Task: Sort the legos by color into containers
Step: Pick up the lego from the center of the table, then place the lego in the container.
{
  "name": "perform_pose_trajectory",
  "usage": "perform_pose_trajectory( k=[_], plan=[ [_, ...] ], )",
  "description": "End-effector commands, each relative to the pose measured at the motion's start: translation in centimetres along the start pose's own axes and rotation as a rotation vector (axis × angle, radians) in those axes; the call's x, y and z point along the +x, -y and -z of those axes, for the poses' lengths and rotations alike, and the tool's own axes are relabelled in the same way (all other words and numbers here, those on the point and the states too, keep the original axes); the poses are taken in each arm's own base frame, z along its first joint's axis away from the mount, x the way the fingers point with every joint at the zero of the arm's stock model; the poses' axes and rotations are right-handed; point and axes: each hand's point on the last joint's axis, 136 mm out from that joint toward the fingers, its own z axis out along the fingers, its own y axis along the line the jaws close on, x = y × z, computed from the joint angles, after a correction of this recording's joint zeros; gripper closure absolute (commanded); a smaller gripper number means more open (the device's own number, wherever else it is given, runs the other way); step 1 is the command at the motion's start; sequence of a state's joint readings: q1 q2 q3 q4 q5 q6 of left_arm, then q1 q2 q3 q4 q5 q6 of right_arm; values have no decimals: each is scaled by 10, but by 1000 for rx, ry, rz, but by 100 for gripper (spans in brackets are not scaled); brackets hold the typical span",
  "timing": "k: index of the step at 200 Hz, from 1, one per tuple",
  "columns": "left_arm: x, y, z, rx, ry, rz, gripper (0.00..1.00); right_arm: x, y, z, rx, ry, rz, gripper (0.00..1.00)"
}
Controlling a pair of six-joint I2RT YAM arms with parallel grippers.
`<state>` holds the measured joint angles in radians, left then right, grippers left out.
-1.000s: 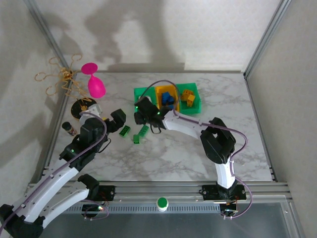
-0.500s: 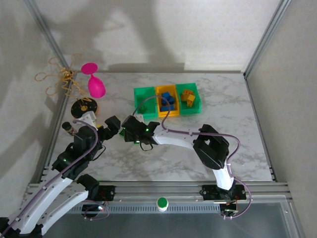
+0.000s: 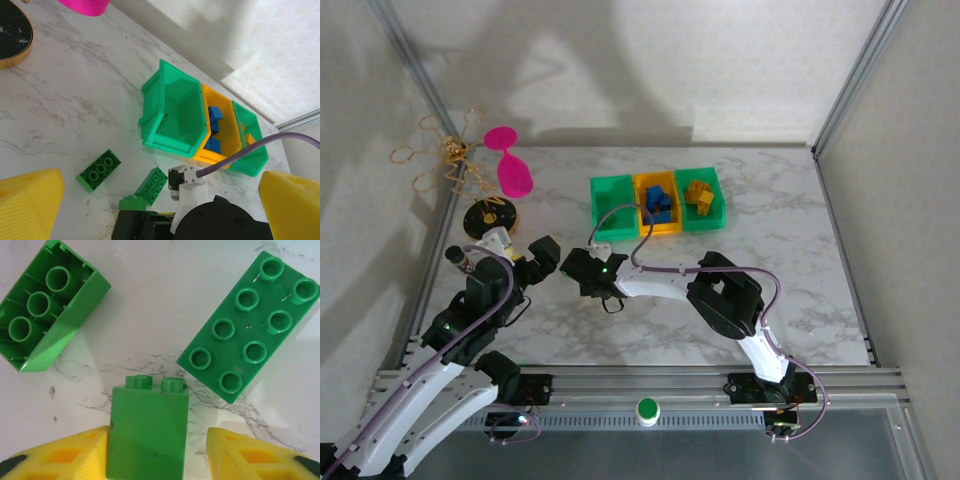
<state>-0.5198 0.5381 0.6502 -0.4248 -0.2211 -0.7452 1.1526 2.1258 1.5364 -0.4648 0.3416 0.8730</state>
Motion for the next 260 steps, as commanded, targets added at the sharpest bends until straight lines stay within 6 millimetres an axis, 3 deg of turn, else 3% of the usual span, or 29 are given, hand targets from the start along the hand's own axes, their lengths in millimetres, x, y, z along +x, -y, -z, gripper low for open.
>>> perform_pose_trajectory(
  k=[1, 44, 81, 127, 161, 211, 260],
  plan=[
    [0, -10, 2, -34, 11, 4, 0, -4, -2, -2, 30, 21, 20, 54],
    [0, -10, 1, -29, 13, 8, 0, -7, -4, 1, 23, 29, 39, 68],
    [-1, -8, 1, -23, 14, 7, 0, -16, -5, 16, 4, 53, 49, 72],
    [-9, 1, 2, -6, 32, 0, 0, -42, -8, 51, -31, 118, 58, 71],
    [-15, 10, -2, 9, 38, -8, 0, -71, 4, 65, -43, 157, 47, 71],
    [-15, 20, -18, 14, 36, -32, 0, -121, 35, 59, -19, 203, 46, 70],
    [-13, 29, -37, 13, 30, -55, 0, -164, 54, 30, 6, 226, 37, 69]
  ],
)
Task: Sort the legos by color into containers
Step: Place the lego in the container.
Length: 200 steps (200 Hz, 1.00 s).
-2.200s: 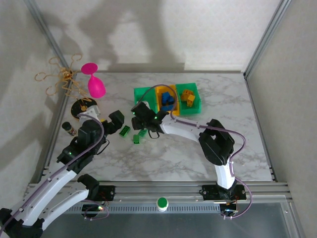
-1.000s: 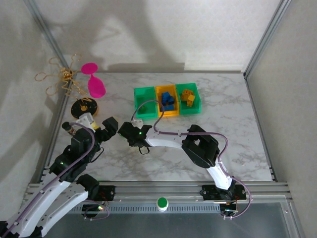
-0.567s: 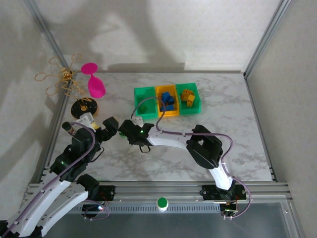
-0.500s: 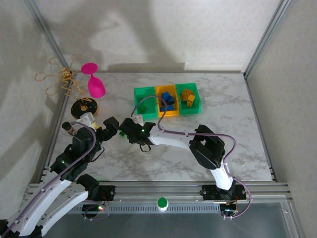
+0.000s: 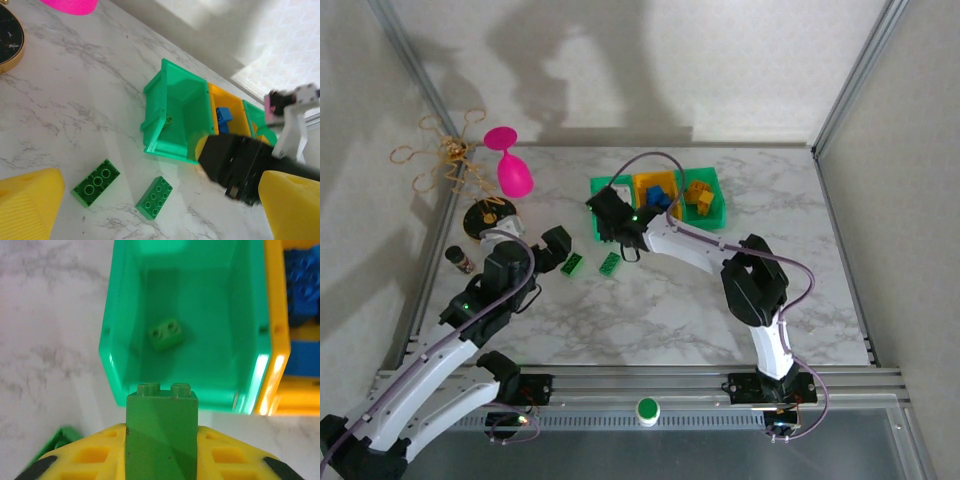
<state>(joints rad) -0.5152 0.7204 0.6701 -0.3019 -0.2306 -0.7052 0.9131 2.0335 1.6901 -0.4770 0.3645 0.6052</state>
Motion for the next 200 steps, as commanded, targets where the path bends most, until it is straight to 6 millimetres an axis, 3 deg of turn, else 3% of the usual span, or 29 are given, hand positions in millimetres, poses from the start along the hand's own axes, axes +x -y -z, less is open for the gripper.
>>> perform_pose_trajectory(
  k=[1, 46, 82, 128, 158, 200],
  plan=[
    [-17, 18, -2, 50, 47, -4, 0, -11, 2, -18, 4, 12, 38, 69],
    [-15, 26, -19, 44, 31, -26, 0, -31, 9, -55, 25, 27, 42, 69],
    [-13, 28, -28, 42, 28, -29, 0, -35, 17, -84, 74, 10, 46, 68],
    [-10, 24, -34, 28, 18, -38, 0, -42, 26, -102, 92, 13, 44, 63],
    [-12, 23, -34, 26, 19, -34, 0, -46, 26, -104, 81, 12, 52, 55],
    [-14, 22, -32, 27, 26, -22, 0, -68, 15, -76, 29, 60, 47, 51]
  ],
)
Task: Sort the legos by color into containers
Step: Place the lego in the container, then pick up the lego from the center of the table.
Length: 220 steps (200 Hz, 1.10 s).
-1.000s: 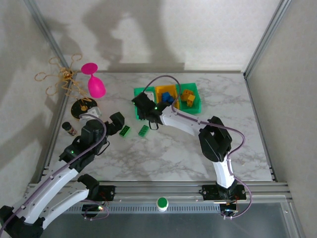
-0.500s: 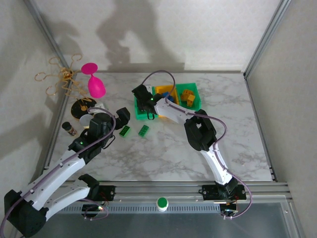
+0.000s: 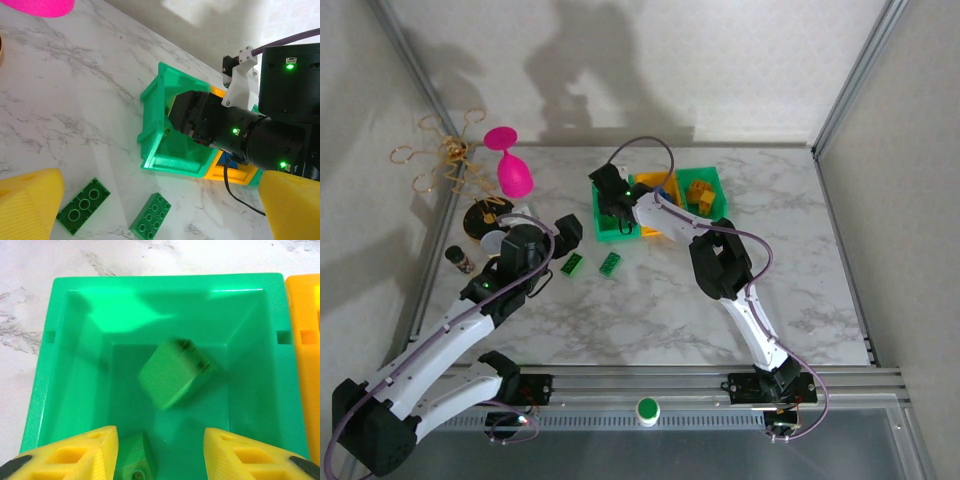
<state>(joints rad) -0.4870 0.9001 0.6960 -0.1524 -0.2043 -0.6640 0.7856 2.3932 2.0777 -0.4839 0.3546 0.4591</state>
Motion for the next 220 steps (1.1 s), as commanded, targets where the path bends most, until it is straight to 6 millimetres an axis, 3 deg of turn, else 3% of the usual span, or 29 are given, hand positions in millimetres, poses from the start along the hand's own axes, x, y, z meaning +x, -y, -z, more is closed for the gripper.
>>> perform_pose_trajectory(
  k=[1, 33, 72, 101, 131, 177, 220],
  plan=[
    [-15, 9, 5, 33, 32, 10, 0, -22, -5, 24, -38, 35, 1, 51],
    [-19, 11, 10, 39, 41, 14, 0, -33, -16, 55, -93, 65, 2, 50],
    [-26, 11, 23, 50, 58, 22, 0, -21, -23, 87, -118, 68, 8, 48],
    [-29, 5, 34, 43, 70, 23, 0, 5, -19, 97, -109, 21, -28, 47],
    [-26, -2, 43, 35, 65, 21, 0, 45, -24, 104, -104, -33, -52, 41],
    [-14, -15, 50, 28, 43, 34, 0, 101, -27, 99, -78, -121, -138, 31],
    [-5, -22, 53, 33, 31, 58, 0, 130, -40, 89, -66, -159, -180, 28]
  ],
)
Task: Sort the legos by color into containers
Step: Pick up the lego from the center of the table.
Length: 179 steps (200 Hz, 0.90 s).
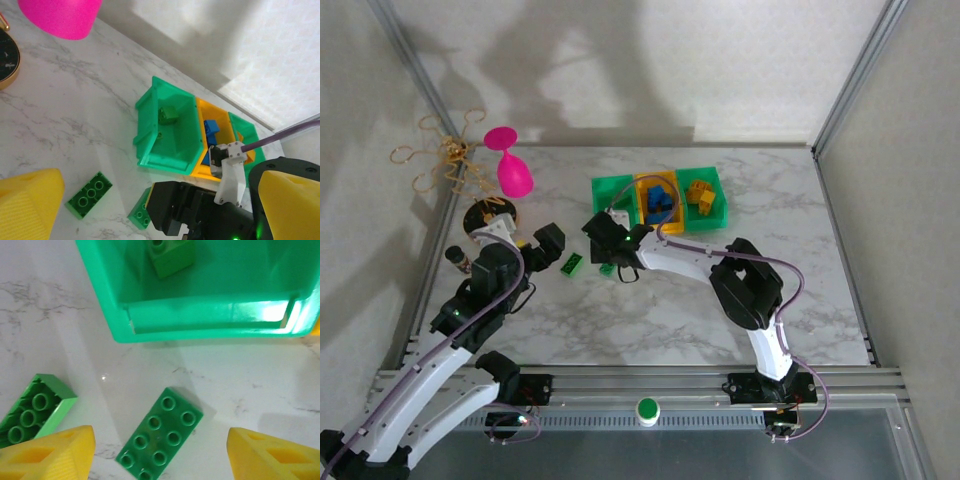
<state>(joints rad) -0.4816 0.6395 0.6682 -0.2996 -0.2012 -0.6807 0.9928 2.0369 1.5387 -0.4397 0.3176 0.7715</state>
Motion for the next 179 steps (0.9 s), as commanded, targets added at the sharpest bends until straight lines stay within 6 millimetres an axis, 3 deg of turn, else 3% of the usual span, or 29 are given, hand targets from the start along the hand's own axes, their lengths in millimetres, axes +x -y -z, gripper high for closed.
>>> perform_pose_trajectory(
  k=[1, 72, 124, 179],
  plan=[
    [10, -12, 2, -23, -27, 12, 0, 10, -4, -7, 7, 1, -73, 28],
    [12, -18, 9, -27, -26, 21, 0, 37, 2, -29, 74, -29, -82, 26],
    [14, -23, 12, -31, -22, 31, 0, 39, 7, -44, 130, -29, -38, 36],
    [15, -22, 9, -33, -23, 29, 0, 36, 6, -46, 138, -24, -1, 52]
  ],
)
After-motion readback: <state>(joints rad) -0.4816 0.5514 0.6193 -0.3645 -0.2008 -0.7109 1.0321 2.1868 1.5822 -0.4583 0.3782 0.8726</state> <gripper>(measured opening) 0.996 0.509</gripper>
